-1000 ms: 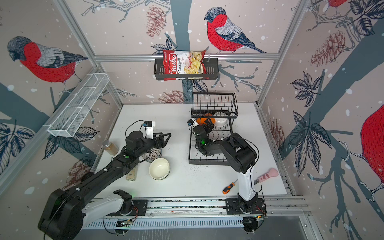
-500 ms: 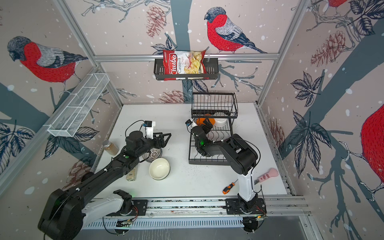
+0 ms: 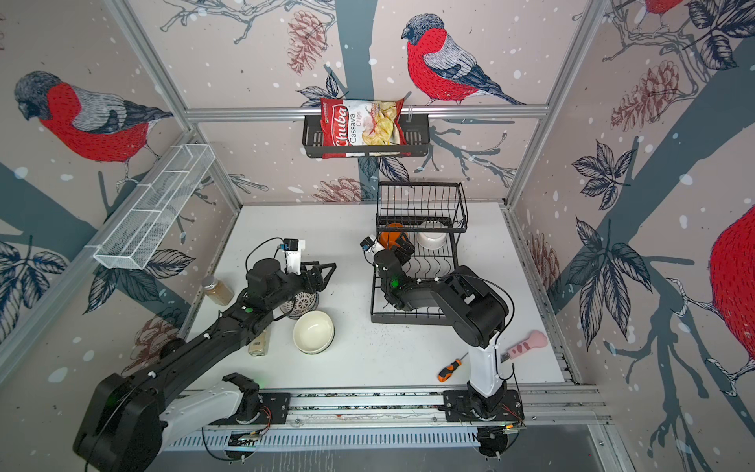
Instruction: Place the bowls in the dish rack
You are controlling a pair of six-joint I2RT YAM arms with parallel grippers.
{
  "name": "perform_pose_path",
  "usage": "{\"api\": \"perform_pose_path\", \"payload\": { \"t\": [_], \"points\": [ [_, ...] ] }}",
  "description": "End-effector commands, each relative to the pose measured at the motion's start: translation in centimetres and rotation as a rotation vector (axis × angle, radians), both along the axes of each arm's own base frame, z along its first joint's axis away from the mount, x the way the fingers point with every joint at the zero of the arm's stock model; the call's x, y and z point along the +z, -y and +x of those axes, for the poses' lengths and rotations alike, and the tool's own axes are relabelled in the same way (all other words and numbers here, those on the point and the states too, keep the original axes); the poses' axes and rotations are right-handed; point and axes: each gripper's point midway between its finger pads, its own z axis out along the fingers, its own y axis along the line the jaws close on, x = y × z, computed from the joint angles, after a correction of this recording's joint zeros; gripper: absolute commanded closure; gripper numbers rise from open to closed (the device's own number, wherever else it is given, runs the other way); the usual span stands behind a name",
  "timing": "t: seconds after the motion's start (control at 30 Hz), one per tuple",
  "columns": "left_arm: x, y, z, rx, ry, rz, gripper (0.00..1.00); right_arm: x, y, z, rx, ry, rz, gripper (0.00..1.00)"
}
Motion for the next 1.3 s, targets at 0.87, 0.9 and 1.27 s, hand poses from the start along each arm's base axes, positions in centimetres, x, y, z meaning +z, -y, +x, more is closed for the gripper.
{"api": "perform_pose_path", "payload": {
  "t": [0.87,0.9,1.27],
  "points": [
    [0.6,-0.1,-0.1,-0.004,0.024,-0.006,0.23,-0.1,3.5,2.9,-0.153,-0.002,0.132,0.02],
    [0.6,-0.1,-0.1,-0.001,0.025,-0.006,0.23,-0.1,3.5,3.0,-0.155,-0.001,0.135,0.02],
    [0.6,-0.2,0.0,0.005,0.022,-0.003,0.23,0.4,3.0,1.7,-0.129,-0.012,0.174,0.02]
  ]
}}
